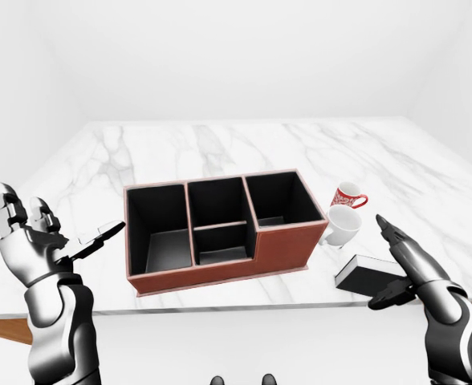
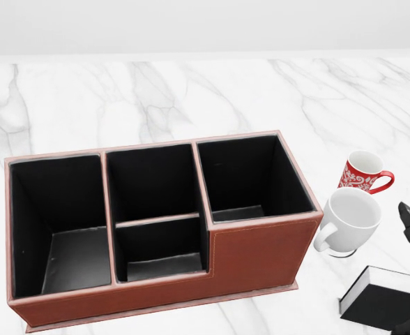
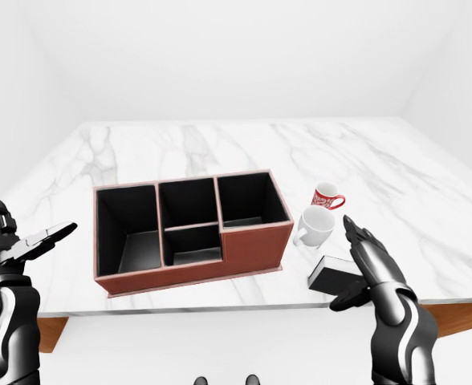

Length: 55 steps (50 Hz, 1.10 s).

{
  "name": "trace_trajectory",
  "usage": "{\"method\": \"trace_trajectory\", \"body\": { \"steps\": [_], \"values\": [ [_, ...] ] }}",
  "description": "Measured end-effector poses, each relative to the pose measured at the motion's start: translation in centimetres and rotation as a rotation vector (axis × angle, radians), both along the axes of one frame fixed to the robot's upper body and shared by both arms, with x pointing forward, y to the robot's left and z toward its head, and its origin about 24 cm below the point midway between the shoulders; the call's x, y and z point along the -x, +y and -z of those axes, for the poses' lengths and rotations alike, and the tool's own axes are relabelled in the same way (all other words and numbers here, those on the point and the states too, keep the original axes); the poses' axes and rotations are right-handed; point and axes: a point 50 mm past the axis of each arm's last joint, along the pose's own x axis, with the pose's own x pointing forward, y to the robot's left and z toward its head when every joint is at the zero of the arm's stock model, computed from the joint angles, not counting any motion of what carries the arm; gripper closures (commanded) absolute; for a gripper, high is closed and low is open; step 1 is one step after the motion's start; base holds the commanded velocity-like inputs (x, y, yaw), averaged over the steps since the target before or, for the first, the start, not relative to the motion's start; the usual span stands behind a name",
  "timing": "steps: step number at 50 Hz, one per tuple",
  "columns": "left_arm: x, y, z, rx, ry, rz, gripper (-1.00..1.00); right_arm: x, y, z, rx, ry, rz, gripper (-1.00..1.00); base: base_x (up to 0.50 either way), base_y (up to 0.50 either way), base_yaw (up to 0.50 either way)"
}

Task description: Pick up the book and place it in the right compartment of the caddy.

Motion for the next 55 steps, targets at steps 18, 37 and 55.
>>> {"method": "trace_trajectory", "body": {
  "steps": [18, 37, 55],
  "values": [
    [0.0, 0.0, 0.1, 0.001, 0.004, 0.001, -1.0, -1.3, -0.7, 1.4, 0.084, 0.016, 0.037, -1.0, 0.0, 0.0, 0.0],
    [0.0, 0.0, -0.1, -0.001, -0.003, 0.0, -1.0, -1.7, -1.3, 1.7, 0.211, 0.048, 0.059, -1.0, 0.0, 0.0, 0.0],
    [-0.1, 0.0, 0.1, 0.002, 0.005, 0.001, -1.0, -2.1, -2.1, 1.3, 0.335, 0.041, 0.09, -1.0, 0.0, 0.0, 0.0]
  ]
}}
